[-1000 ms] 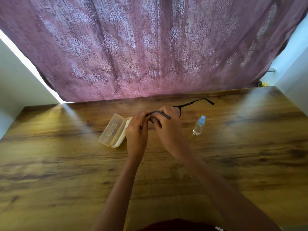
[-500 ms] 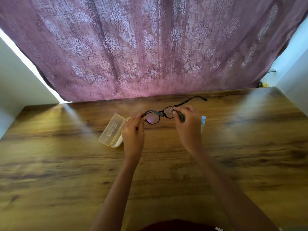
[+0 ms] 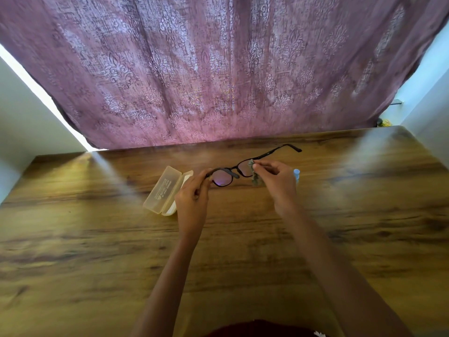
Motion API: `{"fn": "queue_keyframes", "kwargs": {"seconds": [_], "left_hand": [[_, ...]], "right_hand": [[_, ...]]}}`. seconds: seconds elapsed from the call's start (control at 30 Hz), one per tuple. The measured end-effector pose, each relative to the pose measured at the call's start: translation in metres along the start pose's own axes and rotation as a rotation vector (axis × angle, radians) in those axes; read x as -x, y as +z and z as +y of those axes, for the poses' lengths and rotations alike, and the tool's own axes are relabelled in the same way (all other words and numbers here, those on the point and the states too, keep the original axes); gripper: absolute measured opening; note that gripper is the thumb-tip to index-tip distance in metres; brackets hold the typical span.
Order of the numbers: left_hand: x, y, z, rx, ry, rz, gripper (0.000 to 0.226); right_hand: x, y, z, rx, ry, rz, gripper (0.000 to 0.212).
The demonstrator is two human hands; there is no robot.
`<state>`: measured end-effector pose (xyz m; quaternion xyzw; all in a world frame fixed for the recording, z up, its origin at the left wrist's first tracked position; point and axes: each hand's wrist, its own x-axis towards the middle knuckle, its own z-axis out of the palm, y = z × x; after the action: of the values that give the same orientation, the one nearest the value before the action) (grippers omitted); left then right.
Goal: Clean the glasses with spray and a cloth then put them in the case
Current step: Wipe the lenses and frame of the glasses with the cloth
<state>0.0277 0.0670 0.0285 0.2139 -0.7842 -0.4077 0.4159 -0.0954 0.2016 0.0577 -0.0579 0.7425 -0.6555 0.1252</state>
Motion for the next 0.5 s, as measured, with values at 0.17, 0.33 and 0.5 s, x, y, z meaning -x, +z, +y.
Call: {"fn": "queue_keyframes", "kwargs": {"seconds": [0.17, 0.33, 0.5], "left_hand": [[-0.002, -0.006, -0.008, 0.087, -0.1, -0.098, 0.023], [-0.011, -0.024, -0.012, 0.256, -0.232, -0.349, 0.029], [-0.037, -0.032, 0.0, 0.232, -0.418, -0.495, 0.022]], "right_hand": [[-0.003, 0.001, 0.0, -0.051, 0.051, -0.035, 0.01], [-0.006, -0.005, 0.001, -0.109, 0.063, -0.075, 0.009], [-0.003, -0.006, 0.003, -0.137, 0.053, -0.156, 0.01]]}}
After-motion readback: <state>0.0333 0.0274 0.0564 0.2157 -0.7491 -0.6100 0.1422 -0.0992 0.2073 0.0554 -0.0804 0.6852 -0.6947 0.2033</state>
